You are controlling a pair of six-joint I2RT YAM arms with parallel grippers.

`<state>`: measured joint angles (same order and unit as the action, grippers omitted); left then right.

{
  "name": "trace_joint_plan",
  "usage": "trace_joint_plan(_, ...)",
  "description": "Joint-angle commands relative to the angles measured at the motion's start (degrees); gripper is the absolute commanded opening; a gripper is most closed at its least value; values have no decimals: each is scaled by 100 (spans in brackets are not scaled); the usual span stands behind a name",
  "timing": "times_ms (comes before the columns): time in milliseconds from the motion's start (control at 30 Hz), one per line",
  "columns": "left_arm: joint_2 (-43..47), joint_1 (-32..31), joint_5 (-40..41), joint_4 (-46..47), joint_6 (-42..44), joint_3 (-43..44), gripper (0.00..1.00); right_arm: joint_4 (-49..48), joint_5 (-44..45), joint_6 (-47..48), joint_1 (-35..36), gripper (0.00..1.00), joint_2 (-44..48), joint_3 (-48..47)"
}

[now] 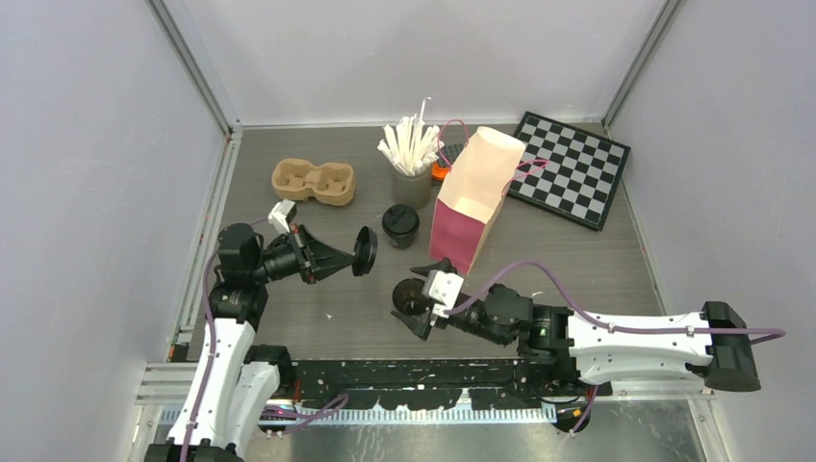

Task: Pack the takeout coffee

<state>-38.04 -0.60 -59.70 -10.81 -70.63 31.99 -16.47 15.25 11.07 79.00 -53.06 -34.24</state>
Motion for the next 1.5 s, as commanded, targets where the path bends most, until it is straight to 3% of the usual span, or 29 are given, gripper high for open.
trace_joint_plan(0,-116,-268,-803,706,-434,-56,0,-1495,-7,1624,10,91,170,242)
trace_joint_plan(167,-259,-445,-958,1011,-660,-190,0,-2194,150,2566,3,96,-190,244)
trace_joint_plan(467,-279,-870,-786,1048,-841,-312,0,-2773,-102,3408,-4,97,-873,17)
trace_joint_plan(700,-202,-1209,-469,1054,-1014,-410,0,-3348,-89,3666,-5,97,-1094,48)
trace_joint_plan(1000,-108,-1558,-88,1373,-1283,-519,0,-3365,-243,3727,-4,94,-1041,65)
trace_joint_plan(1467,-45,-1592,80,1291,-1335,-565,0,-3079,-177,3709,-4,83,-881,202)
